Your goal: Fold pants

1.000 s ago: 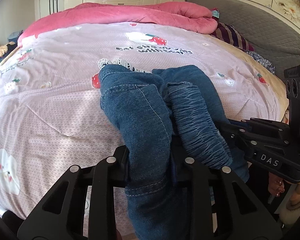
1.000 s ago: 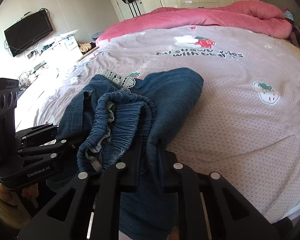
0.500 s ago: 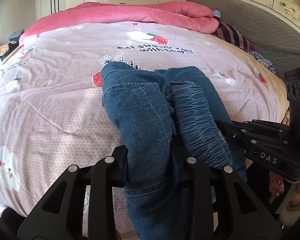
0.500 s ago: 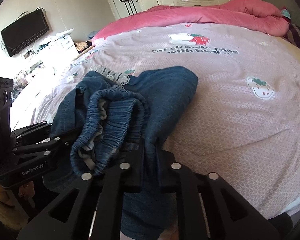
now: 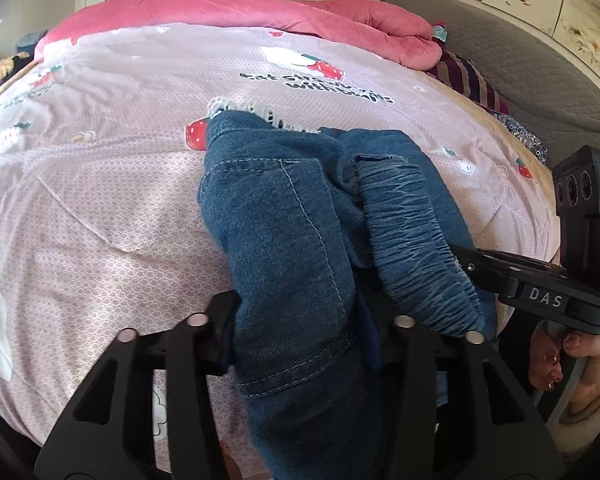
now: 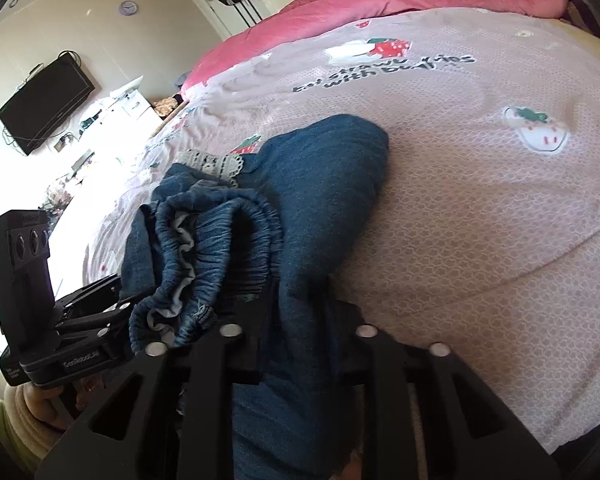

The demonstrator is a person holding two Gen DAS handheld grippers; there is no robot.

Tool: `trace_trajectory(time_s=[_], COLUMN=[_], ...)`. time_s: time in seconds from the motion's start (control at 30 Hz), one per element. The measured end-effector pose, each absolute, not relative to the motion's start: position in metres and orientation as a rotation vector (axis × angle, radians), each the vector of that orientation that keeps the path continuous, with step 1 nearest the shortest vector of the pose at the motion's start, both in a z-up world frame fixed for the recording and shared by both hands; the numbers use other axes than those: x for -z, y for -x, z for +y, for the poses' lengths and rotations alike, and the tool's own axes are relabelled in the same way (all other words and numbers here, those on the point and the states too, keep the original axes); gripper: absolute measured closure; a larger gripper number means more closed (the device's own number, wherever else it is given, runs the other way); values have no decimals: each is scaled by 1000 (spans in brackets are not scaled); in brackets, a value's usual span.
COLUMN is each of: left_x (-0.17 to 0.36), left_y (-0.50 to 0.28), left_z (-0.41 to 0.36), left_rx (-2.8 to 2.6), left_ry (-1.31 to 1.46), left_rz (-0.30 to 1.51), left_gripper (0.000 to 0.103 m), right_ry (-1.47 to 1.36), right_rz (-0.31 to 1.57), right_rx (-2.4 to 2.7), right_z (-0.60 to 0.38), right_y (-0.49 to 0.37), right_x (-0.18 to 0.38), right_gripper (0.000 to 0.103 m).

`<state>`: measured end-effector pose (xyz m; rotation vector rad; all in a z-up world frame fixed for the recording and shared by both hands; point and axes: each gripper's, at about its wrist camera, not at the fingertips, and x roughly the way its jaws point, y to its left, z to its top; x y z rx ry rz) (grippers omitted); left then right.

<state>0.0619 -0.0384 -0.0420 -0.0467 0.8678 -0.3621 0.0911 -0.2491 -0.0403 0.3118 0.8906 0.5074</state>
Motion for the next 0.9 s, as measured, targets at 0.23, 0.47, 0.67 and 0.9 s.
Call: trace_trajectory(time_s=[0.23, 0.47, 0.67, 0.9], left_x=[25, 6, -15, -31], left_y=[-51, -43, -37, -44], left_z=[-46, -46, -49, -53], left_rx=[367, 376, 374, 370], left_ry=[0, 6, -6, 7], left_rz=[822, 799, 756, 719], left_gripper=[84, 85, 85, 85], right_ry=[-238, -174, -163, -145], right_rz=[812, 739, 699, 664], right_rx=[-502, -505, -505, -498], right_z=[-241, -234, -235, -235], right_y=[-77, -61, -55, -61], right_x=[20, -7, -23, -39], right_gripper=[94, 94, 94, 94])
